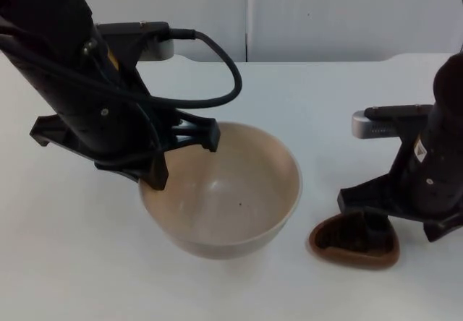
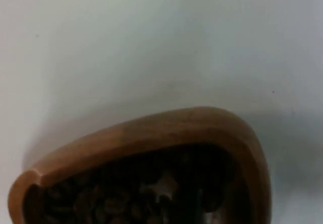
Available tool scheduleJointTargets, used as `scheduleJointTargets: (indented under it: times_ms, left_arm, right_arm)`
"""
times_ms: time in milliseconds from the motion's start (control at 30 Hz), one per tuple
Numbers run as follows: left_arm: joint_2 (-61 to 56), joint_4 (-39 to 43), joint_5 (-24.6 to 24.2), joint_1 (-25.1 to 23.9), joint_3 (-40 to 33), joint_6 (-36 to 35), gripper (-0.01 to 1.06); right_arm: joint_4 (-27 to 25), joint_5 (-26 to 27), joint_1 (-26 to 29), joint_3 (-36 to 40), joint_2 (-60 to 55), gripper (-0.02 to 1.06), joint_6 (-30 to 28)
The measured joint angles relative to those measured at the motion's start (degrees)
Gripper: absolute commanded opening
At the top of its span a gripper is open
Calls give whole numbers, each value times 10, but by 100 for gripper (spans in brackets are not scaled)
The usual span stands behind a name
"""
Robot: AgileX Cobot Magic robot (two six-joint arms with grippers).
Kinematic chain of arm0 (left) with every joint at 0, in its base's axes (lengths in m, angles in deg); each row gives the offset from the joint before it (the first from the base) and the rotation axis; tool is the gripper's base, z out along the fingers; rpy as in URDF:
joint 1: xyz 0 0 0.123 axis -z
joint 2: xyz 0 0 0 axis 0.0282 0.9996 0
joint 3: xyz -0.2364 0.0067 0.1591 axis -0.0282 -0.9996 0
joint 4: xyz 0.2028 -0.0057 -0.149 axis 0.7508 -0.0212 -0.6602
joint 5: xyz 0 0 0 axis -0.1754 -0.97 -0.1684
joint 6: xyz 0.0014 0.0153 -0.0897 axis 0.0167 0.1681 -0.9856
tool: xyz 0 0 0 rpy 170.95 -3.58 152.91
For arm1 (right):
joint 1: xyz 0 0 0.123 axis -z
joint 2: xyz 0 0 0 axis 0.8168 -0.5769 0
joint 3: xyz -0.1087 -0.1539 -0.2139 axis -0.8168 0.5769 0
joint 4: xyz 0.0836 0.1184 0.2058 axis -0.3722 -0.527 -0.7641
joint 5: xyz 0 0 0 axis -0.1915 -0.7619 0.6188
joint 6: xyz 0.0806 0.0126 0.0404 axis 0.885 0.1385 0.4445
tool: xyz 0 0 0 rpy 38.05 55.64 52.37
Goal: Pick up the bowl with the left hand and pour the coffee beans from the cup into the bowl with the right hand.
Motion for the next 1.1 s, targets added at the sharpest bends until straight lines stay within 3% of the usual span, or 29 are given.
scheduleJointTargets:
  times_ms: [100, 133, 300, 333, 433, 1100]
  left_arm:
    - [0, 0, 0, 0, 0, 0, 0]
    - [0, 0, 0, 0, 0, 0, 0]
    - [0, -2, 0, 0, 0, 0, 0]
    - [0, -2, 0, 0, 0, 0, 0]
    - [0, -2, 0, 0, 0, 0, 0]
    - [0, -7, 4, 0, 0, 0, 0]
  right_arm:
    - [0, 2, 0, 0, 0, 39, 0]
    - [0, 4, 0, 0, -1, 39, 0]
    - [0, 10, 0, 0, -1, 13, 0]
    - [0, 10, 0, 0, -1, 13, 0]
    - [0, 14, 0, 0, 0, 0, 0]
    - [17, -31, 0, 0, 132, 0, -5]
